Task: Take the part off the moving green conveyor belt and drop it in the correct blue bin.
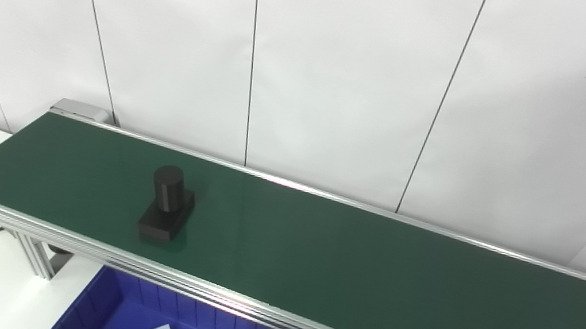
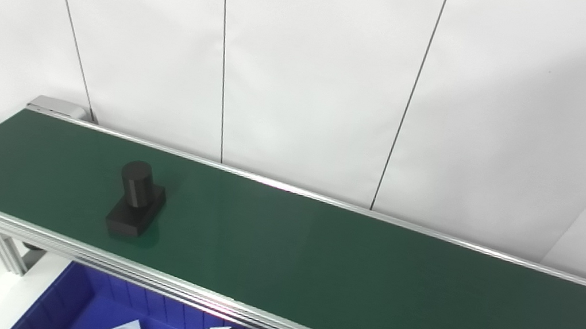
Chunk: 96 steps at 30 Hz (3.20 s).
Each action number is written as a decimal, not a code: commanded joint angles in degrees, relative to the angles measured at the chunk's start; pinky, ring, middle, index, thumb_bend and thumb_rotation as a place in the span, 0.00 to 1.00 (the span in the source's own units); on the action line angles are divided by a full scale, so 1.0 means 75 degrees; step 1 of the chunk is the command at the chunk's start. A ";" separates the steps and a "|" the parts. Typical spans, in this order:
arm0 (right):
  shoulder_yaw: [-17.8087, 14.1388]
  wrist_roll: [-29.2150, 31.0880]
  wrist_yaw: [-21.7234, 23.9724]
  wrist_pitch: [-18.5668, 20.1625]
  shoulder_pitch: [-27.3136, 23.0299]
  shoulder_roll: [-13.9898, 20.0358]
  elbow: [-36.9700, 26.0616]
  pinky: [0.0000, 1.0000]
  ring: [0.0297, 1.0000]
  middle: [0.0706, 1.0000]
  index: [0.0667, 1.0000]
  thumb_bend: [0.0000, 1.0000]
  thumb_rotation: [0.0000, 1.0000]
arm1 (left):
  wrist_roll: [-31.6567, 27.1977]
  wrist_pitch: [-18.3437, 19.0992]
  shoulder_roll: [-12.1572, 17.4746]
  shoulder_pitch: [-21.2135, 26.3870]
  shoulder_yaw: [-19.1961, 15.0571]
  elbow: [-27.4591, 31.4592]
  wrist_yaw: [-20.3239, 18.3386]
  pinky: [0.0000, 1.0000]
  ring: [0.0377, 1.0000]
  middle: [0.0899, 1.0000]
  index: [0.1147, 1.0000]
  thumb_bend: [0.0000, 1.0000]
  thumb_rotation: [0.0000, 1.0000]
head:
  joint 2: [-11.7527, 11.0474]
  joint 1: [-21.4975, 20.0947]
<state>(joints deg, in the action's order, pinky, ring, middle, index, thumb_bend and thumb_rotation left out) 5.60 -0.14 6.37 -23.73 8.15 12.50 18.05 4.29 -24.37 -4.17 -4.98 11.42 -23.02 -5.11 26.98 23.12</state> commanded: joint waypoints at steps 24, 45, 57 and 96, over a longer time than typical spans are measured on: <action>-0.0257 0.0100 0.0396 -0.0425 0.0023 0.0001 -0.0327 0.75 0.80 0.83 0.89 0.58 0.15 | 0.0175 -0.0340 -0.0043 0.0169 0.0494 0.0077 0.0676 0.85 0.78 0.75 0.72 0.60 0.00 | 0.0181 -0.0011; -0.0268 -0.0145 0.0113 -0.0426 0.0373 -0.0172 -0.0718 0.74 0.78 0.81 0.87 0.60 0.21 | -0.0188 -0.0335 0.0093 0.0026 0.0384 0.0374 0.0271 0.86 0.79 0.77 0.73 0.58 0.00 | 0.0574 -0.0817; -0.0238 -0.0282 -0.0129 -0.0426 0.0578 -0.0308 -0.1152 0.71 0.76 0.79 0.83 0.67 0.22 | -0.0458 -0.0197 0.0344 -0.0144 0.0206 0.0729 -0.0137 0.87 0.80 0.77 0.74 0.60 0.00 | 0.0808 -0.1962; -0.0048 -0.1059 0.0024 0.1452 -0.1773 -0.0572 -0.3108 0.68 0.74 0.78 0.83 0.71 0.16 | -0.0966 -0.0223 0.0582 -0.0226 -0.0386 0.0947 -0.0835 0.84 0.79 0.78 0.74 0.60 0.00 | 0.1309 -0.3408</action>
<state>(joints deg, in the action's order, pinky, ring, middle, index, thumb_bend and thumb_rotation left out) 5.01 -7.73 6.25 -13.78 -2.92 8.08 -3.92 -3.17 -23.75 0.48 -7.17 8.40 -17.06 -11.24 36.83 -2.46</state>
